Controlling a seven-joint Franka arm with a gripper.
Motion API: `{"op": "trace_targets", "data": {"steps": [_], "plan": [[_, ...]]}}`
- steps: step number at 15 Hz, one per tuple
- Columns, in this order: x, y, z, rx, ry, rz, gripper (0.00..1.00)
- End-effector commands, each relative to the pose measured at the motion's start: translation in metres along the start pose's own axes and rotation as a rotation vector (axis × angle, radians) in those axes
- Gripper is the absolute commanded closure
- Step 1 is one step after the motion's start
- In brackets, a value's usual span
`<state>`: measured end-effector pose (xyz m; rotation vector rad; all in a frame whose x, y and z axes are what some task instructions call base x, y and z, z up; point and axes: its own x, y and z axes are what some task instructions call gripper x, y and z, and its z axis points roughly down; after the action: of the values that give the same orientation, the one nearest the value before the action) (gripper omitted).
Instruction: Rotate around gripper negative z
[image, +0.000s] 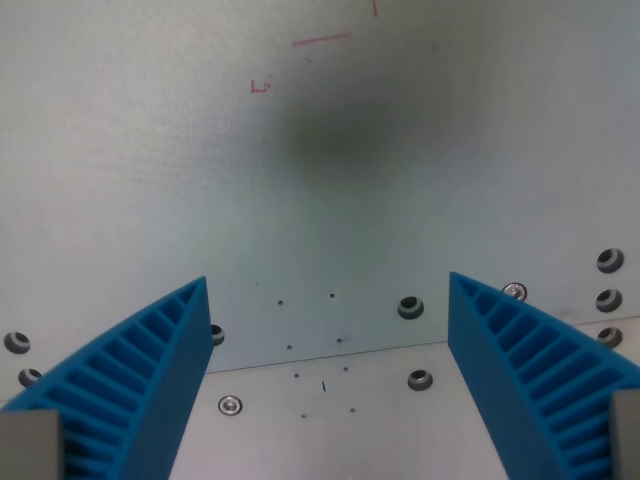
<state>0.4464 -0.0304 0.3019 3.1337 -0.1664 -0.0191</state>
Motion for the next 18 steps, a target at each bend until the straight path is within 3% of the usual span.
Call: {"op": "trace_targets", "data": {"steps": [1, 18], "plan": [[0.0000, 0.0006, -0.0020, 0.000, 0.005, -0.114, 0.00], [0.0000, 0.0006, -0.0020, 0.000, 0.005, -0.312, 0.00]]}}
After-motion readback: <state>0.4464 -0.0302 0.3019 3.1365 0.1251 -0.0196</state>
